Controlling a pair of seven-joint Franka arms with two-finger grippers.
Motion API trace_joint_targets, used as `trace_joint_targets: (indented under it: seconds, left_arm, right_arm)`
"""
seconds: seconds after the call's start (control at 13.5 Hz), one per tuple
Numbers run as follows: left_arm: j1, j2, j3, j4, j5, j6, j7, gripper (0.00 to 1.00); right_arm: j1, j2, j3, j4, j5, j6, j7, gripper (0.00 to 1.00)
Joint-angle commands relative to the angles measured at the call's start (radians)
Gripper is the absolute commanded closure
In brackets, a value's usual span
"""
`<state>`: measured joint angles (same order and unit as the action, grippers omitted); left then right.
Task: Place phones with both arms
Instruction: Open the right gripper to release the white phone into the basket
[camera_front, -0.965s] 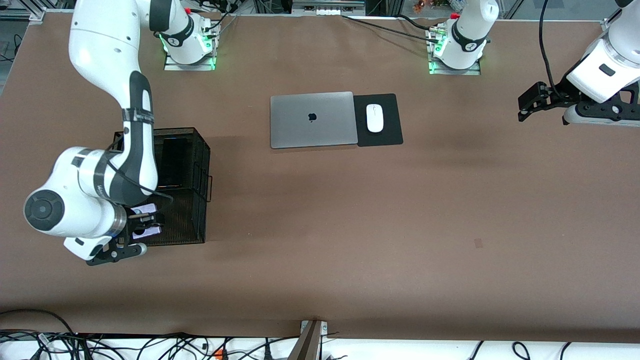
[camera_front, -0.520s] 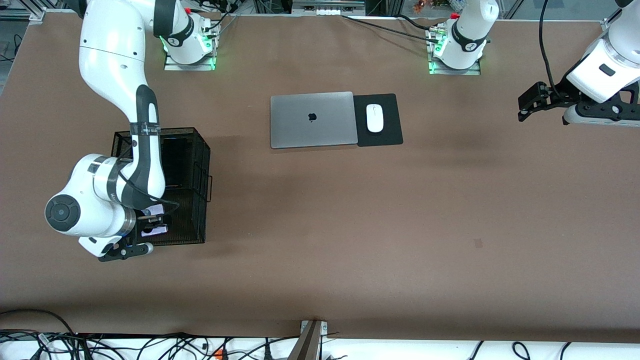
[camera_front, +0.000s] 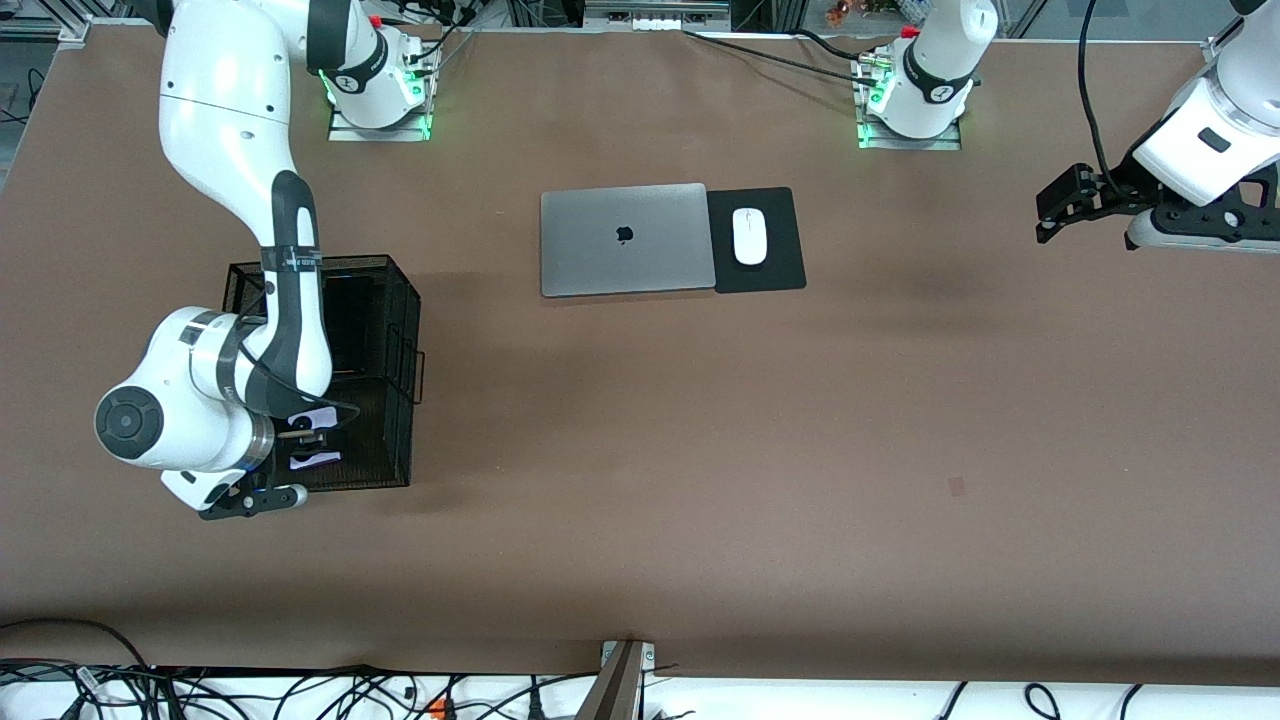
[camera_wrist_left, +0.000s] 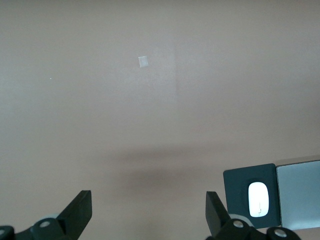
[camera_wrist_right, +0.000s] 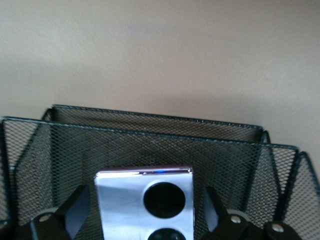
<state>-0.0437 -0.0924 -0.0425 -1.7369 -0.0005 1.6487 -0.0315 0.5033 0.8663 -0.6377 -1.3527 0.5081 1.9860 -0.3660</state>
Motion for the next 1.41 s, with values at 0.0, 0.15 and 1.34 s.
trace_joint_targets:
  seconds: [0.0, 0.15, 1.34]
  left_arm:
    - [0.004, 0.0, 0.001, 0.013, -0.021, -0.015, 0.004, 0.0]
    - [0.004, 0.002, 0.001, 0.013, -0.021, -0.015, 0.004, 0.0]
    - [0.004, 0.0, 0.001, 0.013, -0.021, -0.015, 0.004, 0.0]
  right_arm:
    - [-0.006, -0.056, -0.017, 0.017, 0.012, -0.067, 0.001, 0.0]
    - [0.003, -0.081, -0.065, 0.055, 0.007, -0.16, -0.001, 0.0]
    - [-0.242, -0.748, 0.386, -0.308, -0.509, -0.305, 0.304, 0.0]
